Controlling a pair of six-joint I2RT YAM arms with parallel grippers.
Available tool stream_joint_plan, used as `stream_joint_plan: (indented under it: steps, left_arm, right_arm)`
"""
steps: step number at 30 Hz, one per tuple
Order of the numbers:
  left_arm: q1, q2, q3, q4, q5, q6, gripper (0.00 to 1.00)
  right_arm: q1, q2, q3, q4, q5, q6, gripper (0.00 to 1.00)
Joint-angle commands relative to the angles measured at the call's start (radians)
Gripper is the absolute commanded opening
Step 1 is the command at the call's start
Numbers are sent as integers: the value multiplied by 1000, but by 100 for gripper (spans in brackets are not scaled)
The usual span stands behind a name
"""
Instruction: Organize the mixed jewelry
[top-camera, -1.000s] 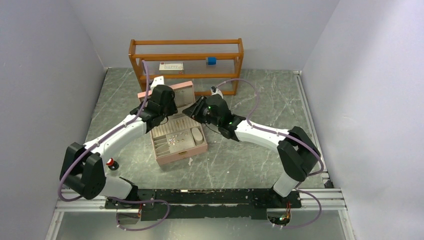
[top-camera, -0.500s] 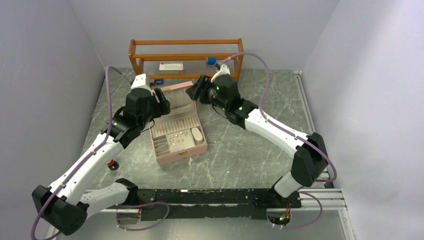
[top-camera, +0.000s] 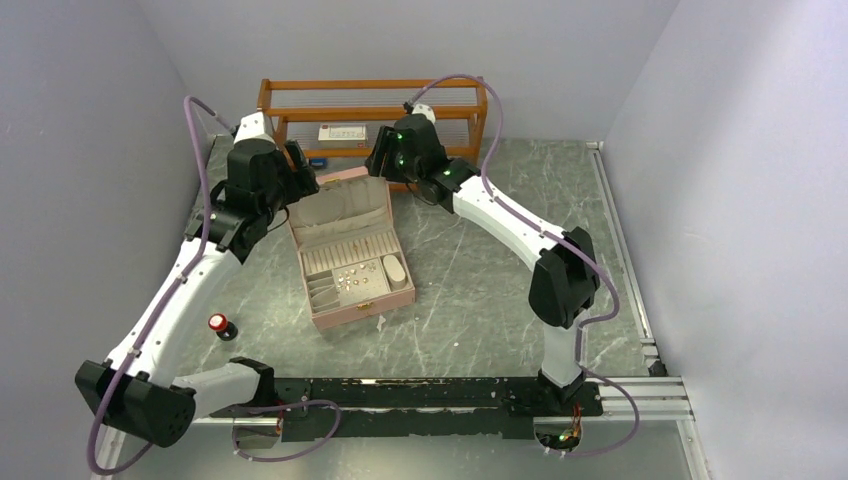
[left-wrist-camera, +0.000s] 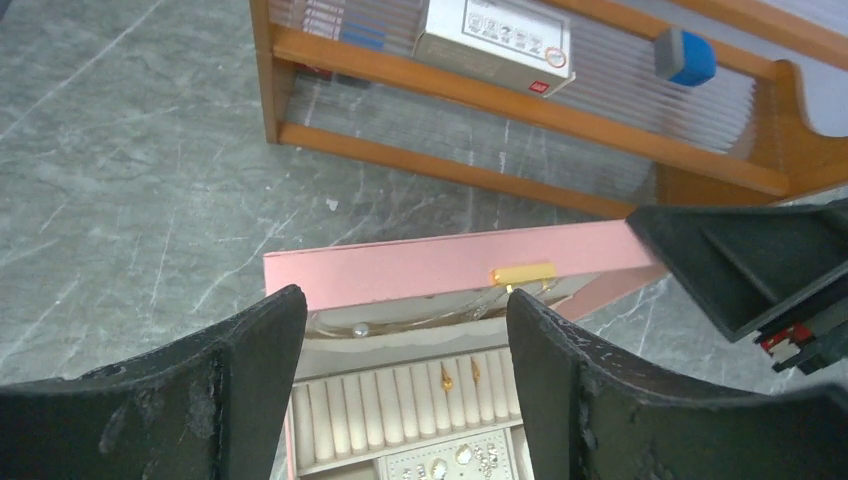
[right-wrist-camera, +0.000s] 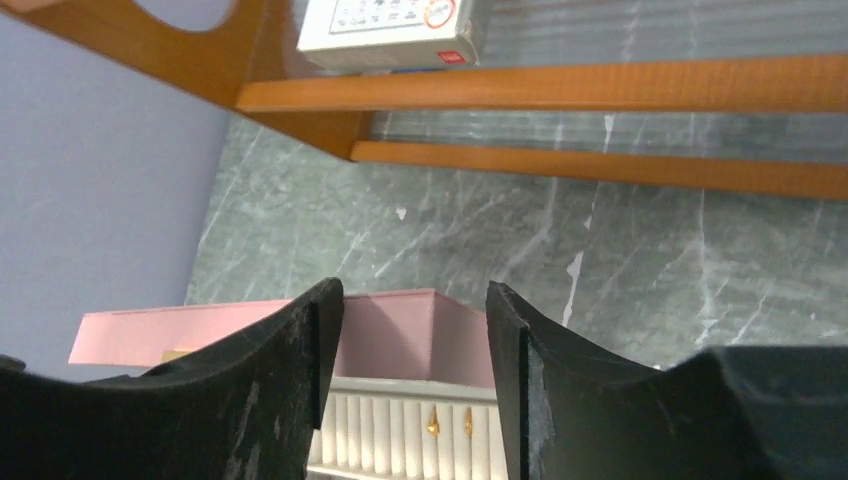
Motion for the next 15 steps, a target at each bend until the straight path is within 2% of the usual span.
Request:
stream_joint_plan:
  steps: [1,6,12,15]
  left_arm:
    - [54,10,-16,-9,81,12,77]
    - [106,14,-17,-26,135,20,76]
    - [112,-42,-40,-34,225,53,74]
    - [112,-61,-40,-91,254,64,73]
  right_arm:
    - [-5,16,17,-101,-15,-25,54]
    - [-4,-23,-59,-110,-72,-28,42]
    - [-4,-124,-241,-91,-176,-18,37]
    - [1,-175,-320,-78,-211,-2,35]
